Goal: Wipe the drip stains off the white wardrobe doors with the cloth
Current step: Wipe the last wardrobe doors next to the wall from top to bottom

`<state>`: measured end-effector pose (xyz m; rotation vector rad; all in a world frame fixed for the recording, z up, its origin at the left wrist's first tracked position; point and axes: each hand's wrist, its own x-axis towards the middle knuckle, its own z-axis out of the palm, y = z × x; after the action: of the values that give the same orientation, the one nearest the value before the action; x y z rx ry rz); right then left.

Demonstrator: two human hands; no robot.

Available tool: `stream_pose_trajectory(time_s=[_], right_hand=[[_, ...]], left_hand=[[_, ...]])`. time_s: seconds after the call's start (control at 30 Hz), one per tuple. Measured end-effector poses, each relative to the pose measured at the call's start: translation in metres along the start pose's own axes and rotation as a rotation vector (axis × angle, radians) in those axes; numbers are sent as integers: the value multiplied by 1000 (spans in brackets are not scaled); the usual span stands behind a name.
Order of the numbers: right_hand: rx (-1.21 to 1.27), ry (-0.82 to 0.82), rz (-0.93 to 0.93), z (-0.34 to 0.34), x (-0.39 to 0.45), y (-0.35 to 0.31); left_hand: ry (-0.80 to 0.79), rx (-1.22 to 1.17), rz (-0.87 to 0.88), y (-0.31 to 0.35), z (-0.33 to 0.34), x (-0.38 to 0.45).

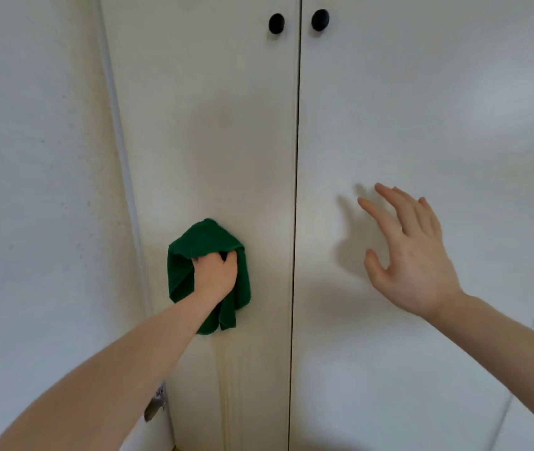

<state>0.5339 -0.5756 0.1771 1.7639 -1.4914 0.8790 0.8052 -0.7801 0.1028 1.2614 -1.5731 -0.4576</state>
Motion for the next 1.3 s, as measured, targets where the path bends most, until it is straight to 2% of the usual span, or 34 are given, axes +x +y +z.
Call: stream_pose_trajectory(time_s=[0.1, 0.23, 0.4, 0.57, 0.67, 0.83, 1.0, 1.1, 1.3], right_hand=[[-65, -86, 5, -23, -5, 4], [-90, -119, 63, -43, -1, 7], [-123, -153, 93, -48, 15, 8], [-167, -157, 93, -54, 44, 7], [-193, -181, 96, -55, 66, 5], [-264, -305, 130, -44, 90, -4], [-382, -493, 140, -22, 86, -7], [-451, -536, 158, -15, 87, -6], [-556, -613, 270, -4, 92, -11]], left_hand=[[-73, -12, 13, 25, 14, -21], [-164, -24, 80, 52, 13, -36], [-213, -22, 253, 65, -12, -29], [-89, -53, 315, 109, -60, 9], [8, 7, 393, 138, -92, 40], [36, 170, 382, 168, -118, 75], [-117, 201, 350, 175, -83, 65], [-86, 147, 345, 175, -44, 59], [-114, 177, 654, 193, -7, 35]])
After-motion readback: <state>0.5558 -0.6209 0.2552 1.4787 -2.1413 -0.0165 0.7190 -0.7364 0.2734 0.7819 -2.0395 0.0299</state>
